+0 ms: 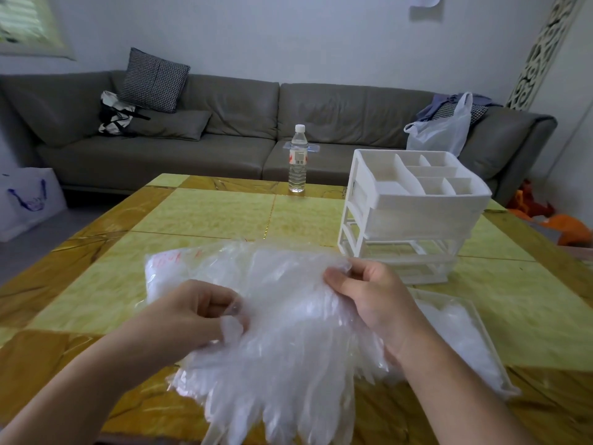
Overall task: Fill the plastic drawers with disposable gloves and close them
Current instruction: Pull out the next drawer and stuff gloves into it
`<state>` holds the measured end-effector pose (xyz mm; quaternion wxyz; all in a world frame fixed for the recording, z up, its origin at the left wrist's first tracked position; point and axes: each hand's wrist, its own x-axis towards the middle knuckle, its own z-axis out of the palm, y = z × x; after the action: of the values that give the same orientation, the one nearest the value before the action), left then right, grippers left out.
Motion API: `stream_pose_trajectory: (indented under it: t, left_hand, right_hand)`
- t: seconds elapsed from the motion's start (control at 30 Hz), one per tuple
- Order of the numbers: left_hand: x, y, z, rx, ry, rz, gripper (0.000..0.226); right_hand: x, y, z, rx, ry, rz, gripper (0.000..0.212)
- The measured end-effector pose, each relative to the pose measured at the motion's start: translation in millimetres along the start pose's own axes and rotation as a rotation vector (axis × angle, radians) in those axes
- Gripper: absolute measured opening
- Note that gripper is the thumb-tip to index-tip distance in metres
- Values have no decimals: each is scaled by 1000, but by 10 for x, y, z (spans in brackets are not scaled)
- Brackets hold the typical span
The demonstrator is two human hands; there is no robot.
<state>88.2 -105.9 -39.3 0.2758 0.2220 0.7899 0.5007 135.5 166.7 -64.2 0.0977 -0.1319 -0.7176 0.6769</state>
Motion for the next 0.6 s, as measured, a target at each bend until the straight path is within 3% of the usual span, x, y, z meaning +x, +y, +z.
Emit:
stream_pose_trajectory:
  t: [0.1, 0.2, 0.3, 0.47, 0.6]
  left_hand:
    - [-24, -11, -62, 25, 55, -24, 9]
    - [-26, -60, -74, -37, 112, -70, 27]
    - [-23, -61, -19, -164, 148, -86, 48]
    - [-20, -78, 22, 104, -8, -70, 29]
    - [-51, -82, -54, 162, -48, -122, 43]
  right_hand:
    - [36, 20, -16, -25, 7, -18, 21]
    - [34, 28, -18, -39, 16, -27, 29]
    - [6, 10, 25, -69, 1, -48, 50]
    - [-18, -2, 48, -135, 11, -63, 45]
    - [-18, -10, -30, -122, 44, -51, 41]
